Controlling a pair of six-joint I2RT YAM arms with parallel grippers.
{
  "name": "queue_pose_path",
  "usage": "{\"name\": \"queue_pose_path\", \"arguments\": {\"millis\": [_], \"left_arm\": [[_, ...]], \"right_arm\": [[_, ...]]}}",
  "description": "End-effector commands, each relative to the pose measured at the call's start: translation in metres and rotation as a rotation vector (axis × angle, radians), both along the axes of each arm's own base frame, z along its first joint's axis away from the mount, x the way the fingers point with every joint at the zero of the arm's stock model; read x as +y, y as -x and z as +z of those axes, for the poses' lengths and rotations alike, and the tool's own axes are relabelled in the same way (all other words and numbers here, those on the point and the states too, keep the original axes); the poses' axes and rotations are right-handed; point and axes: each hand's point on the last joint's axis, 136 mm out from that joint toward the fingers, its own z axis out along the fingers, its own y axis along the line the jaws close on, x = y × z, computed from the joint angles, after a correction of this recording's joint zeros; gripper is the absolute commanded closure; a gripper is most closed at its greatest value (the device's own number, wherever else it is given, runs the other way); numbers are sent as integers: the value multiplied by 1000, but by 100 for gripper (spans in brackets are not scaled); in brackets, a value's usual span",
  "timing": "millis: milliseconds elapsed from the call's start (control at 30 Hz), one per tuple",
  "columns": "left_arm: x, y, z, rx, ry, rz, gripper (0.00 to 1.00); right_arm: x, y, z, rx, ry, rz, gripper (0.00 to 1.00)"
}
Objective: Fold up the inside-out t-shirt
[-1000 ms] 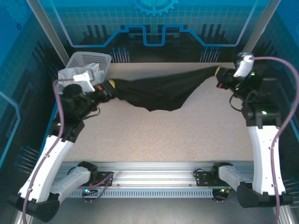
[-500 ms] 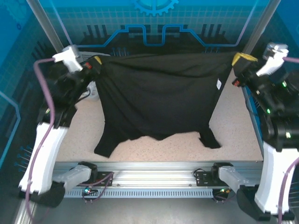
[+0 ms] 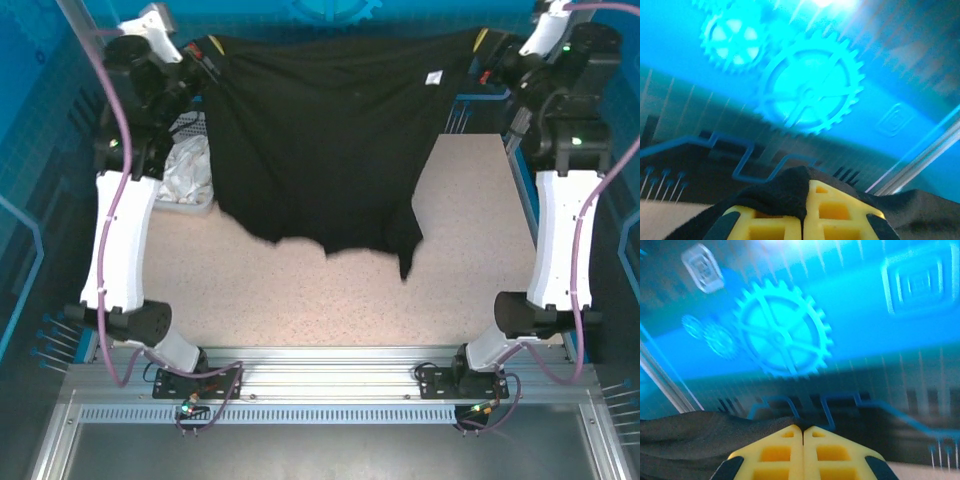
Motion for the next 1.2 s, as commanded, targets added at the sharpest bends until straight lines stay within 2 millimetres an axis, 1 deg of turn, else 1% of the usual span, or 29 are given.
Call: {"name": "queue_pose_path", "arguments": {"millis": [0,33,67,133,233,300,333,367,433,467,500,533,567,600,667,700,733,767,800,833,900,967,1000,1067,1100,1167], "left_arm": [[-1,61,43,-125,4,-58,100],[-1,70,37,-119,8,-64,100],[-1,79,24,-99,17,-71,100],[-2,94,-14,-45,31,-76,100],[-7,108,-107,108,31,-91,100],[-9,122,-184,260,-1,-92,100],[-11,129,-226,341,-9,-94,100],[-14,136,-261,408,-10,-107,100],[-24,149,-338,564,1,-147,100],[-30,154,-368,625,3,-170,98],[-37,158,-396,675,2,-198,95],[-43,161,-419,713,-14,-215,92],[-45,161,-434,740,-37,-221,89],[-47,161,-445,768,-74,-223,84],[-46,159,-452,784,-164,-207,73],[-46,157,-449,769,-209,-200,67],[-51,155,-444,739,-251,-205,58],[-56,153,-438,704,-280,-215,52],[-66,152,-431,658,-316,-239,44],[-75,151,-427,621,-348,-259,40],[-103,150,-420,549,-414,-340,34],[-139,151,-420,499,-481,-443,33],[-161,154,-420,469,-531,-502,32],[-199,157,-426,427,-644,-591,30],[-219,161,-434,419,-699,-641,30],[-248,163,-445,402,-768,-709,26]], "right_arm": [[6,58,46,-128,0,45,100],[7,62,41,-113,1,49,100],[8,67,33,-89,2,54,100],[10,73,6,-24,2,63,100],[12,82,-56,111,-3,72,100],[13,88,-112,231,-19,78,100],[15,90,-143,297,-30,86,100],[17,91,-169,353,-41,97,100],[20,92,-229,486,-67,118,100],[23,91,-257,547,-84,133,100],[28,92,-280,600,-103,163,100],[34,92,-300,645,-120,195,100],[40,92,-313,671,-126,225,100],[44,91,-325,700,-125,241,100],[50,91,-343,746,-107,263,100],[53,91,-349,767,-96,275,100],[54,92,-355,784,-88,284,100],[56,94,-358,794,-81,293,100],[58,95,-362,805,-76,302,100],[60,96,-363,811,-70,309,100],[61,97,-366,821,-70,320,100],[63,97,-366,823,-68,325,100],[63,97,-365,823,-66,327,100],[63,97,-364,826,-60,326,100],[63,97,-362,825,-55,324,100],[62,97,-359,824,-49,321,100]]}}
